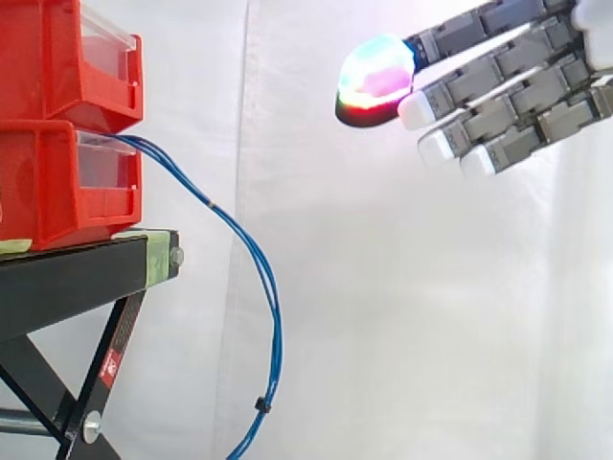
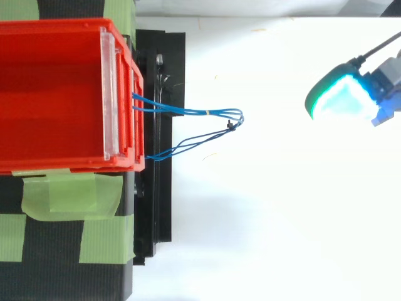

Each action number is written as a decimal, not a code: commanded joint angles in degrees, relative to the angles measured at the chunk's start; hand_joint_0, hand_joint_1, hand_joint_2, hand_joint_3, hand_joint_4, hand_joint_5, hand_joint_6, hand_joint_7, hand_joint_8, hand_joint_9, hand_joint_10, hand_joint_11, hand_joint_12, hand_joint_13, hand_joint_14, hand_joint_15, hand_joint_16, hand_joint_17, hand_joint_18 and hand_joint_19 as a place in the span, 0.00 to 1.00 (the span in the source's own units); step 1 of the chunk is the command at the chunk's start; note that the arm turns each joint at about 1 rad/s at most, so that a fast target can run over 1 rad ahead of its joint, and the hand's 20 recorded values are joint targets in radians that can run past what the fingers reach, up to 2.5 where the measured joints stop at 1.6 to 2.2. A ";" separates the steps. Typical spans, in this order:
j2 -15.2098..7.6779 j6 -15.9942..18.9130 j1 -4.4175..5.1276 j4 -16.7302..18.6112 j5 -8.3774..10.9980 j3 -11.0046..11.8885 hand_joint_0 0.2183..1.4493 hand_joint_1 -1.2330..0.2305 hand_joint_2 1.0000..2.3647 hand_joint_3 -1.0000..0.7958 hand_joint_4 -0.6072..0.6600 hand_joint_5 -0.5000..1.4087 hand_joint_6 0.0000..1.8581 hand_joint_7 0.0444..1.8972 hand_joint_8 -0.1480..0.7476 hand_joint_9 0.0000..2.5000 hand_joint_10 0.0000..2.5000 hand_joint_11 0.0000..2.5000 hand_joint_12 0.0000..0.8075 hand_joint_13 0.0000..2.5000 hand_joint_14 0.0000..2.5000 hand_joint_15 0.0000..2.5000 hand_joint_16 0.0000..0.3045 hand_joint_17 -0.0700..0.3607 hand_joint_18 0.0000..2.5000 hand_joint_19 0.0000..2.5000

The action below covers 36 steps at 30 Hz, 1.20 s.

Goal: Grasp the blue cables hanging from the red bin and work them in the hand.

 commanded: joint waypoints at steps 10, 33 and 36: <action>-0.01 1.91 0.00 13.30 2.36 -10.18 0.42 0.46 0.00 0.07 0.62 0.20 0.00 0.37 0.48 0.16 0.00 0.12 0.45 0.12 0.00 0.14 0.17 0.43 0.07 0.17; -12.84 15.53 4.22 42.21 17.04 -21.25 0.42 0.46 0.00 0.07 0.63 0.21 0.00 0.38 0.48 0.17 0.00 0.14 0.45 0.14 0.01 0.16 0.17 0.43 0.08 0.18; -14.60 15.44 4.40 46.08 17.31 -21.16 0.42 0.46 0.00 0.07 0.63 0.21 0.00 0.38 0.48 0.17 0.00 0.14 0.45 0.14 0.01 0.16 0.17 0.43 0.09 0.18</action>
